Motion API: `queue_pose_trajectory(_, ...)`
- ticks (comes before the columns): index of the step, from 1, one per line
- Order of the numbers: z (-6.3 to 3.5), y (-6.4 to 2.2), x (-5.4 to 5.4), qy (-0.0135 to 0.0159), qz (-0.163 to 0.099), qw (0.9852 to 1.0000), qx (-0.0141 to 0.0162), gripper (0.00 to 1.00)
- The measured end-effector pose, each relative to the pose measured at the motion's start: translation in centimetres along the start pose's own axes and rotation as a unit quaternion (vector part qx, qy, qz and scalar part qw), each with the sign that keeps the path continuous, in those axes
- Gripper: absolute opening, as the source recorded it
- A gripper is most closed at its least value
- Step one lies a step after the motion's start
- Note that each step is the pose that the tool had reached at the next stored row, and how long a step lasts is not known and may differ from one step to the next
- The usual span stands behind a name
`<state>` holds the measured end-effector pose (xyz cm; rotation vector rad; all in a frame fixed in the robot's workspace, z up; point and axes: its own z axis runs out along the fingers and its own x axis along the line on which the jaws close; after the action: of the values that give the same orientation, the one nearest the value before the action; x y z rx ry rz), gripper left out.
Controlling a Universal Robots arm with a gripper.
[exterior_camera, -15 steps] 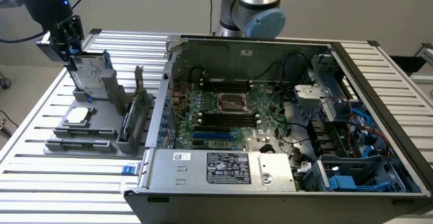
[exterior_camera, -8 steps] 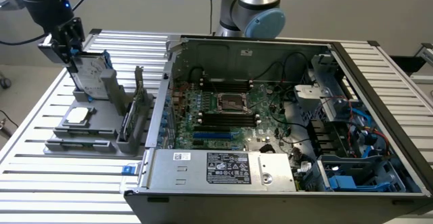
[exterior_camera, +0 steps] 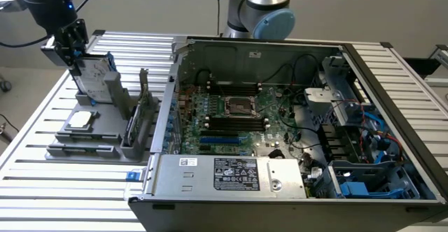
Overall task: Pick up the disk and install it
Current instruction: 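Pick up the disk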
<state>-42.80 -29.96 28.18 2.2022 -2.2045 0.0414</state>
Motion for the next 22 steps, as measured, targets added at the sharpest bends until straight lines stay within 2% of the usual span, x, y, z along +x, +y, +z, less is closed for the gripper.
queue_pose_trajectory(22,0.21,0.22,-0.01,0.0000,0.004,1.0000,-0.0002,0.54)
